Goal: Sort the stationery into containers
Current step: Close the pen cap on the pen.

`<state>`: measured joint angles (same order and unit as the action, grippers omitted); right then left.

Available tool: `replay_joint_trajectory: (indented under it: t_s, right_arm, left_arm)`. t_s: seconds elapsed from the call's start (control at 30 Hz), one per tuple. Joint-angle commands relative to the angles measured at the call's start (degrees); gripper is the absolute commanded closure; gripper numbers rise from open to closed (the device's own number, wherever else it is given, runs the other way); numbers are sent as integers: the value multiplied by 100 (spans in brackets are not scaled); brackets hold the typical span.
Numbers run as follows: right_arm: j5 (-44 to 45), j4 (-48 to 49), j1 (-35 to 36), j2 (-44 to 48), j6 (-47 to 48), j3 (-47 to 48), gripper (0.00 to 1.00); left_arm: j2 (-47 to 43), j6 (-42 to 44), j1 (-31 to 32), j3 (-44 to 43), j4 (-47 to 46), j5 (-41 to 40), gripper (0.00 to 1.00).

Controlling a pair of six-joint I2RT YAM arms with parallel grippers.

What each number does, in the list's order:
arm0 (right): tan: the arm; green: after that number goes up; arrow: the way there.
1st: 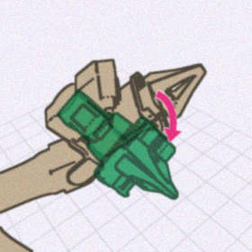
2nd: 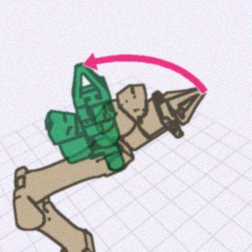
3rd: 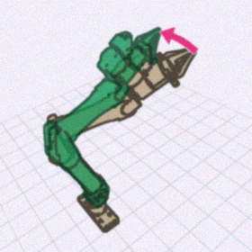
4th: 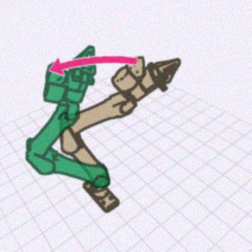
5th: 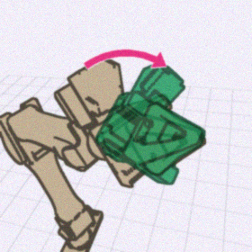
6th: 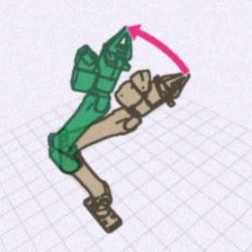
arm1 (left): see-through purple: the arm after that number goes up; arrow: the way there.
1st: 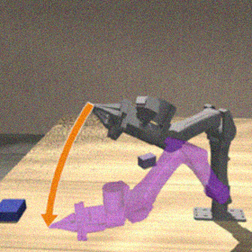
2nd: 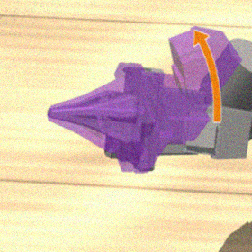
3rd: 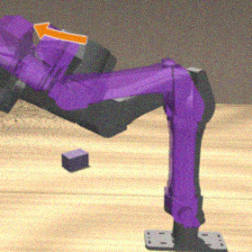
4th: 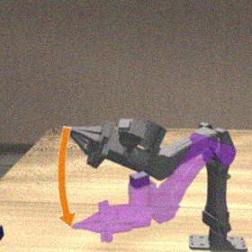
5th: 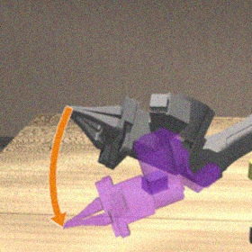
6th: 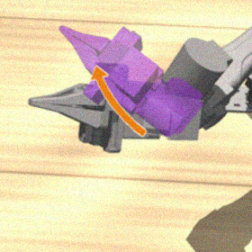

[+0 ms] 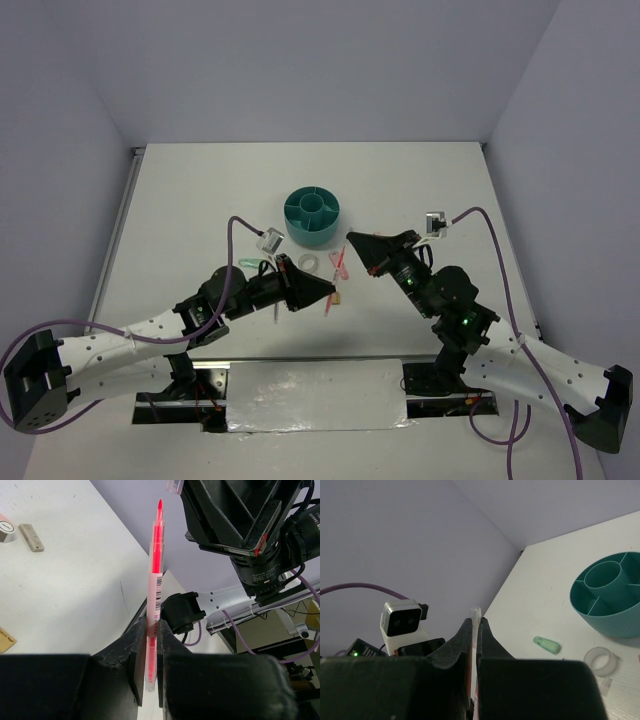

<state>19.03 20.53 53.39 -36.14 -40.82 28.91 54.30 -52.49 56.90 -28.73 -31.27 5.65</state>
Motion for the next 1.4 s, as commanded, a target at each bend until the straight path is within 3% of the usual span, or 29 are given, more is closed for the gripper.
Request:
replay_joint_trajectory:
  t_s: [0.0, 0.9, 1.37]
  right_arm:
    - [66, 91, 40, 11, 83, 27, 100]
    - [-233, 56, 49, -77, 4, -87, 100]
    - [-470, 47, 49, -174, -172, -210, 100]
  left_arm:
    - [19, 90, -39, -247, -292, 24, 100]
    - [-139, 142, -206, -273, -187, 15, 100]
    - [-280, 582, -215, -326, -283, 164, 100]
